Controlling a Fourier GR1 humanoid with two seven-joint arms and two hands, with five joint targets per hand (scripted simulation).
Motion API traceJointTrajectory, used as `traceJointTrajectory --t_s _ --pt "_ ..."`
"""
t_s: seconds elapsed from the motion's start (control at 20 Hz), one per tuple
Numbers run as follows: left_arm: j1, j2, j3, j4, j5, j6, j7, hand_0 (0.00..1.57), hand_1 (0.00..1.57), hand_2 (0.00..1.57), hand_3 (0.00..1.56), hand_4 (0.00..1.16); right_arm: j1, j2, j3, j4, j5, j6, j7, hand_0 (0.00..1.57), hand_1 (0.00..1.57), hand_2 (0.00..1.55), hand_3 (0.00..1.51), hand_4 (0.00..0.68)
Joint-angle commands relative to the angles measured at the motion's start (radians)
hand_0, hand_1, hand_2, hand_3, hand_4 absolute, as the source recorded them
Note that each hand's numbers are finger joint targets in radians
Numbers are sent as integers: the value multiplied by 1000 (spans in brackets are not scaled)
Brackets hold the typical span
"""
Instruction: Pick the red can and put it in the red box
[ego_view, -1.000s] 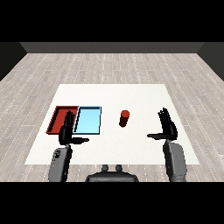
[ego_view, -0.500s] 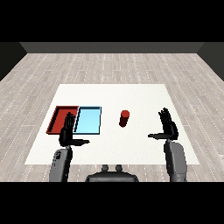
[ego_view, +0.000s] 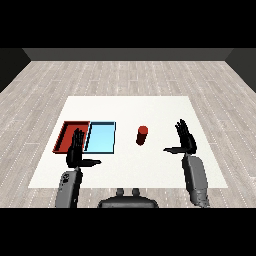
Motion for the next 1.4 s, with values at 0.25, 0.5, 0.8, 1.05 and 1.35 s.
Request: traceJointTrajectory --t_s 0.25,0.5,0.8,1.05,1.35 --pt "-52 -9 -2 19 11 5 21 0 0 0 0 0 -108 21 23 120 24 -42 -4 0 0 0 0 0" --pt "1 4 25 -12 33 -8 10 0 0 0 0 0 -161 56 12 232 -24 -20 -17 0 0 0 0 0" --pt "0 2 24 -31 35 -4 26 0 0 0 0 0 -195 74 12 351 -37 -13 -62 0 0 0 0 0" --pt "-48 -27 -11 -2 -16 46 22 0 0 0 0 0 -169 145 59 359 6 -80 -127 0 0 0 0 0" --pt "-11 -19 -24 -6 -5 11 16 0 0 0 0 0 -245 144 41 448 -41 -69 -88 0 0 0 0 0"
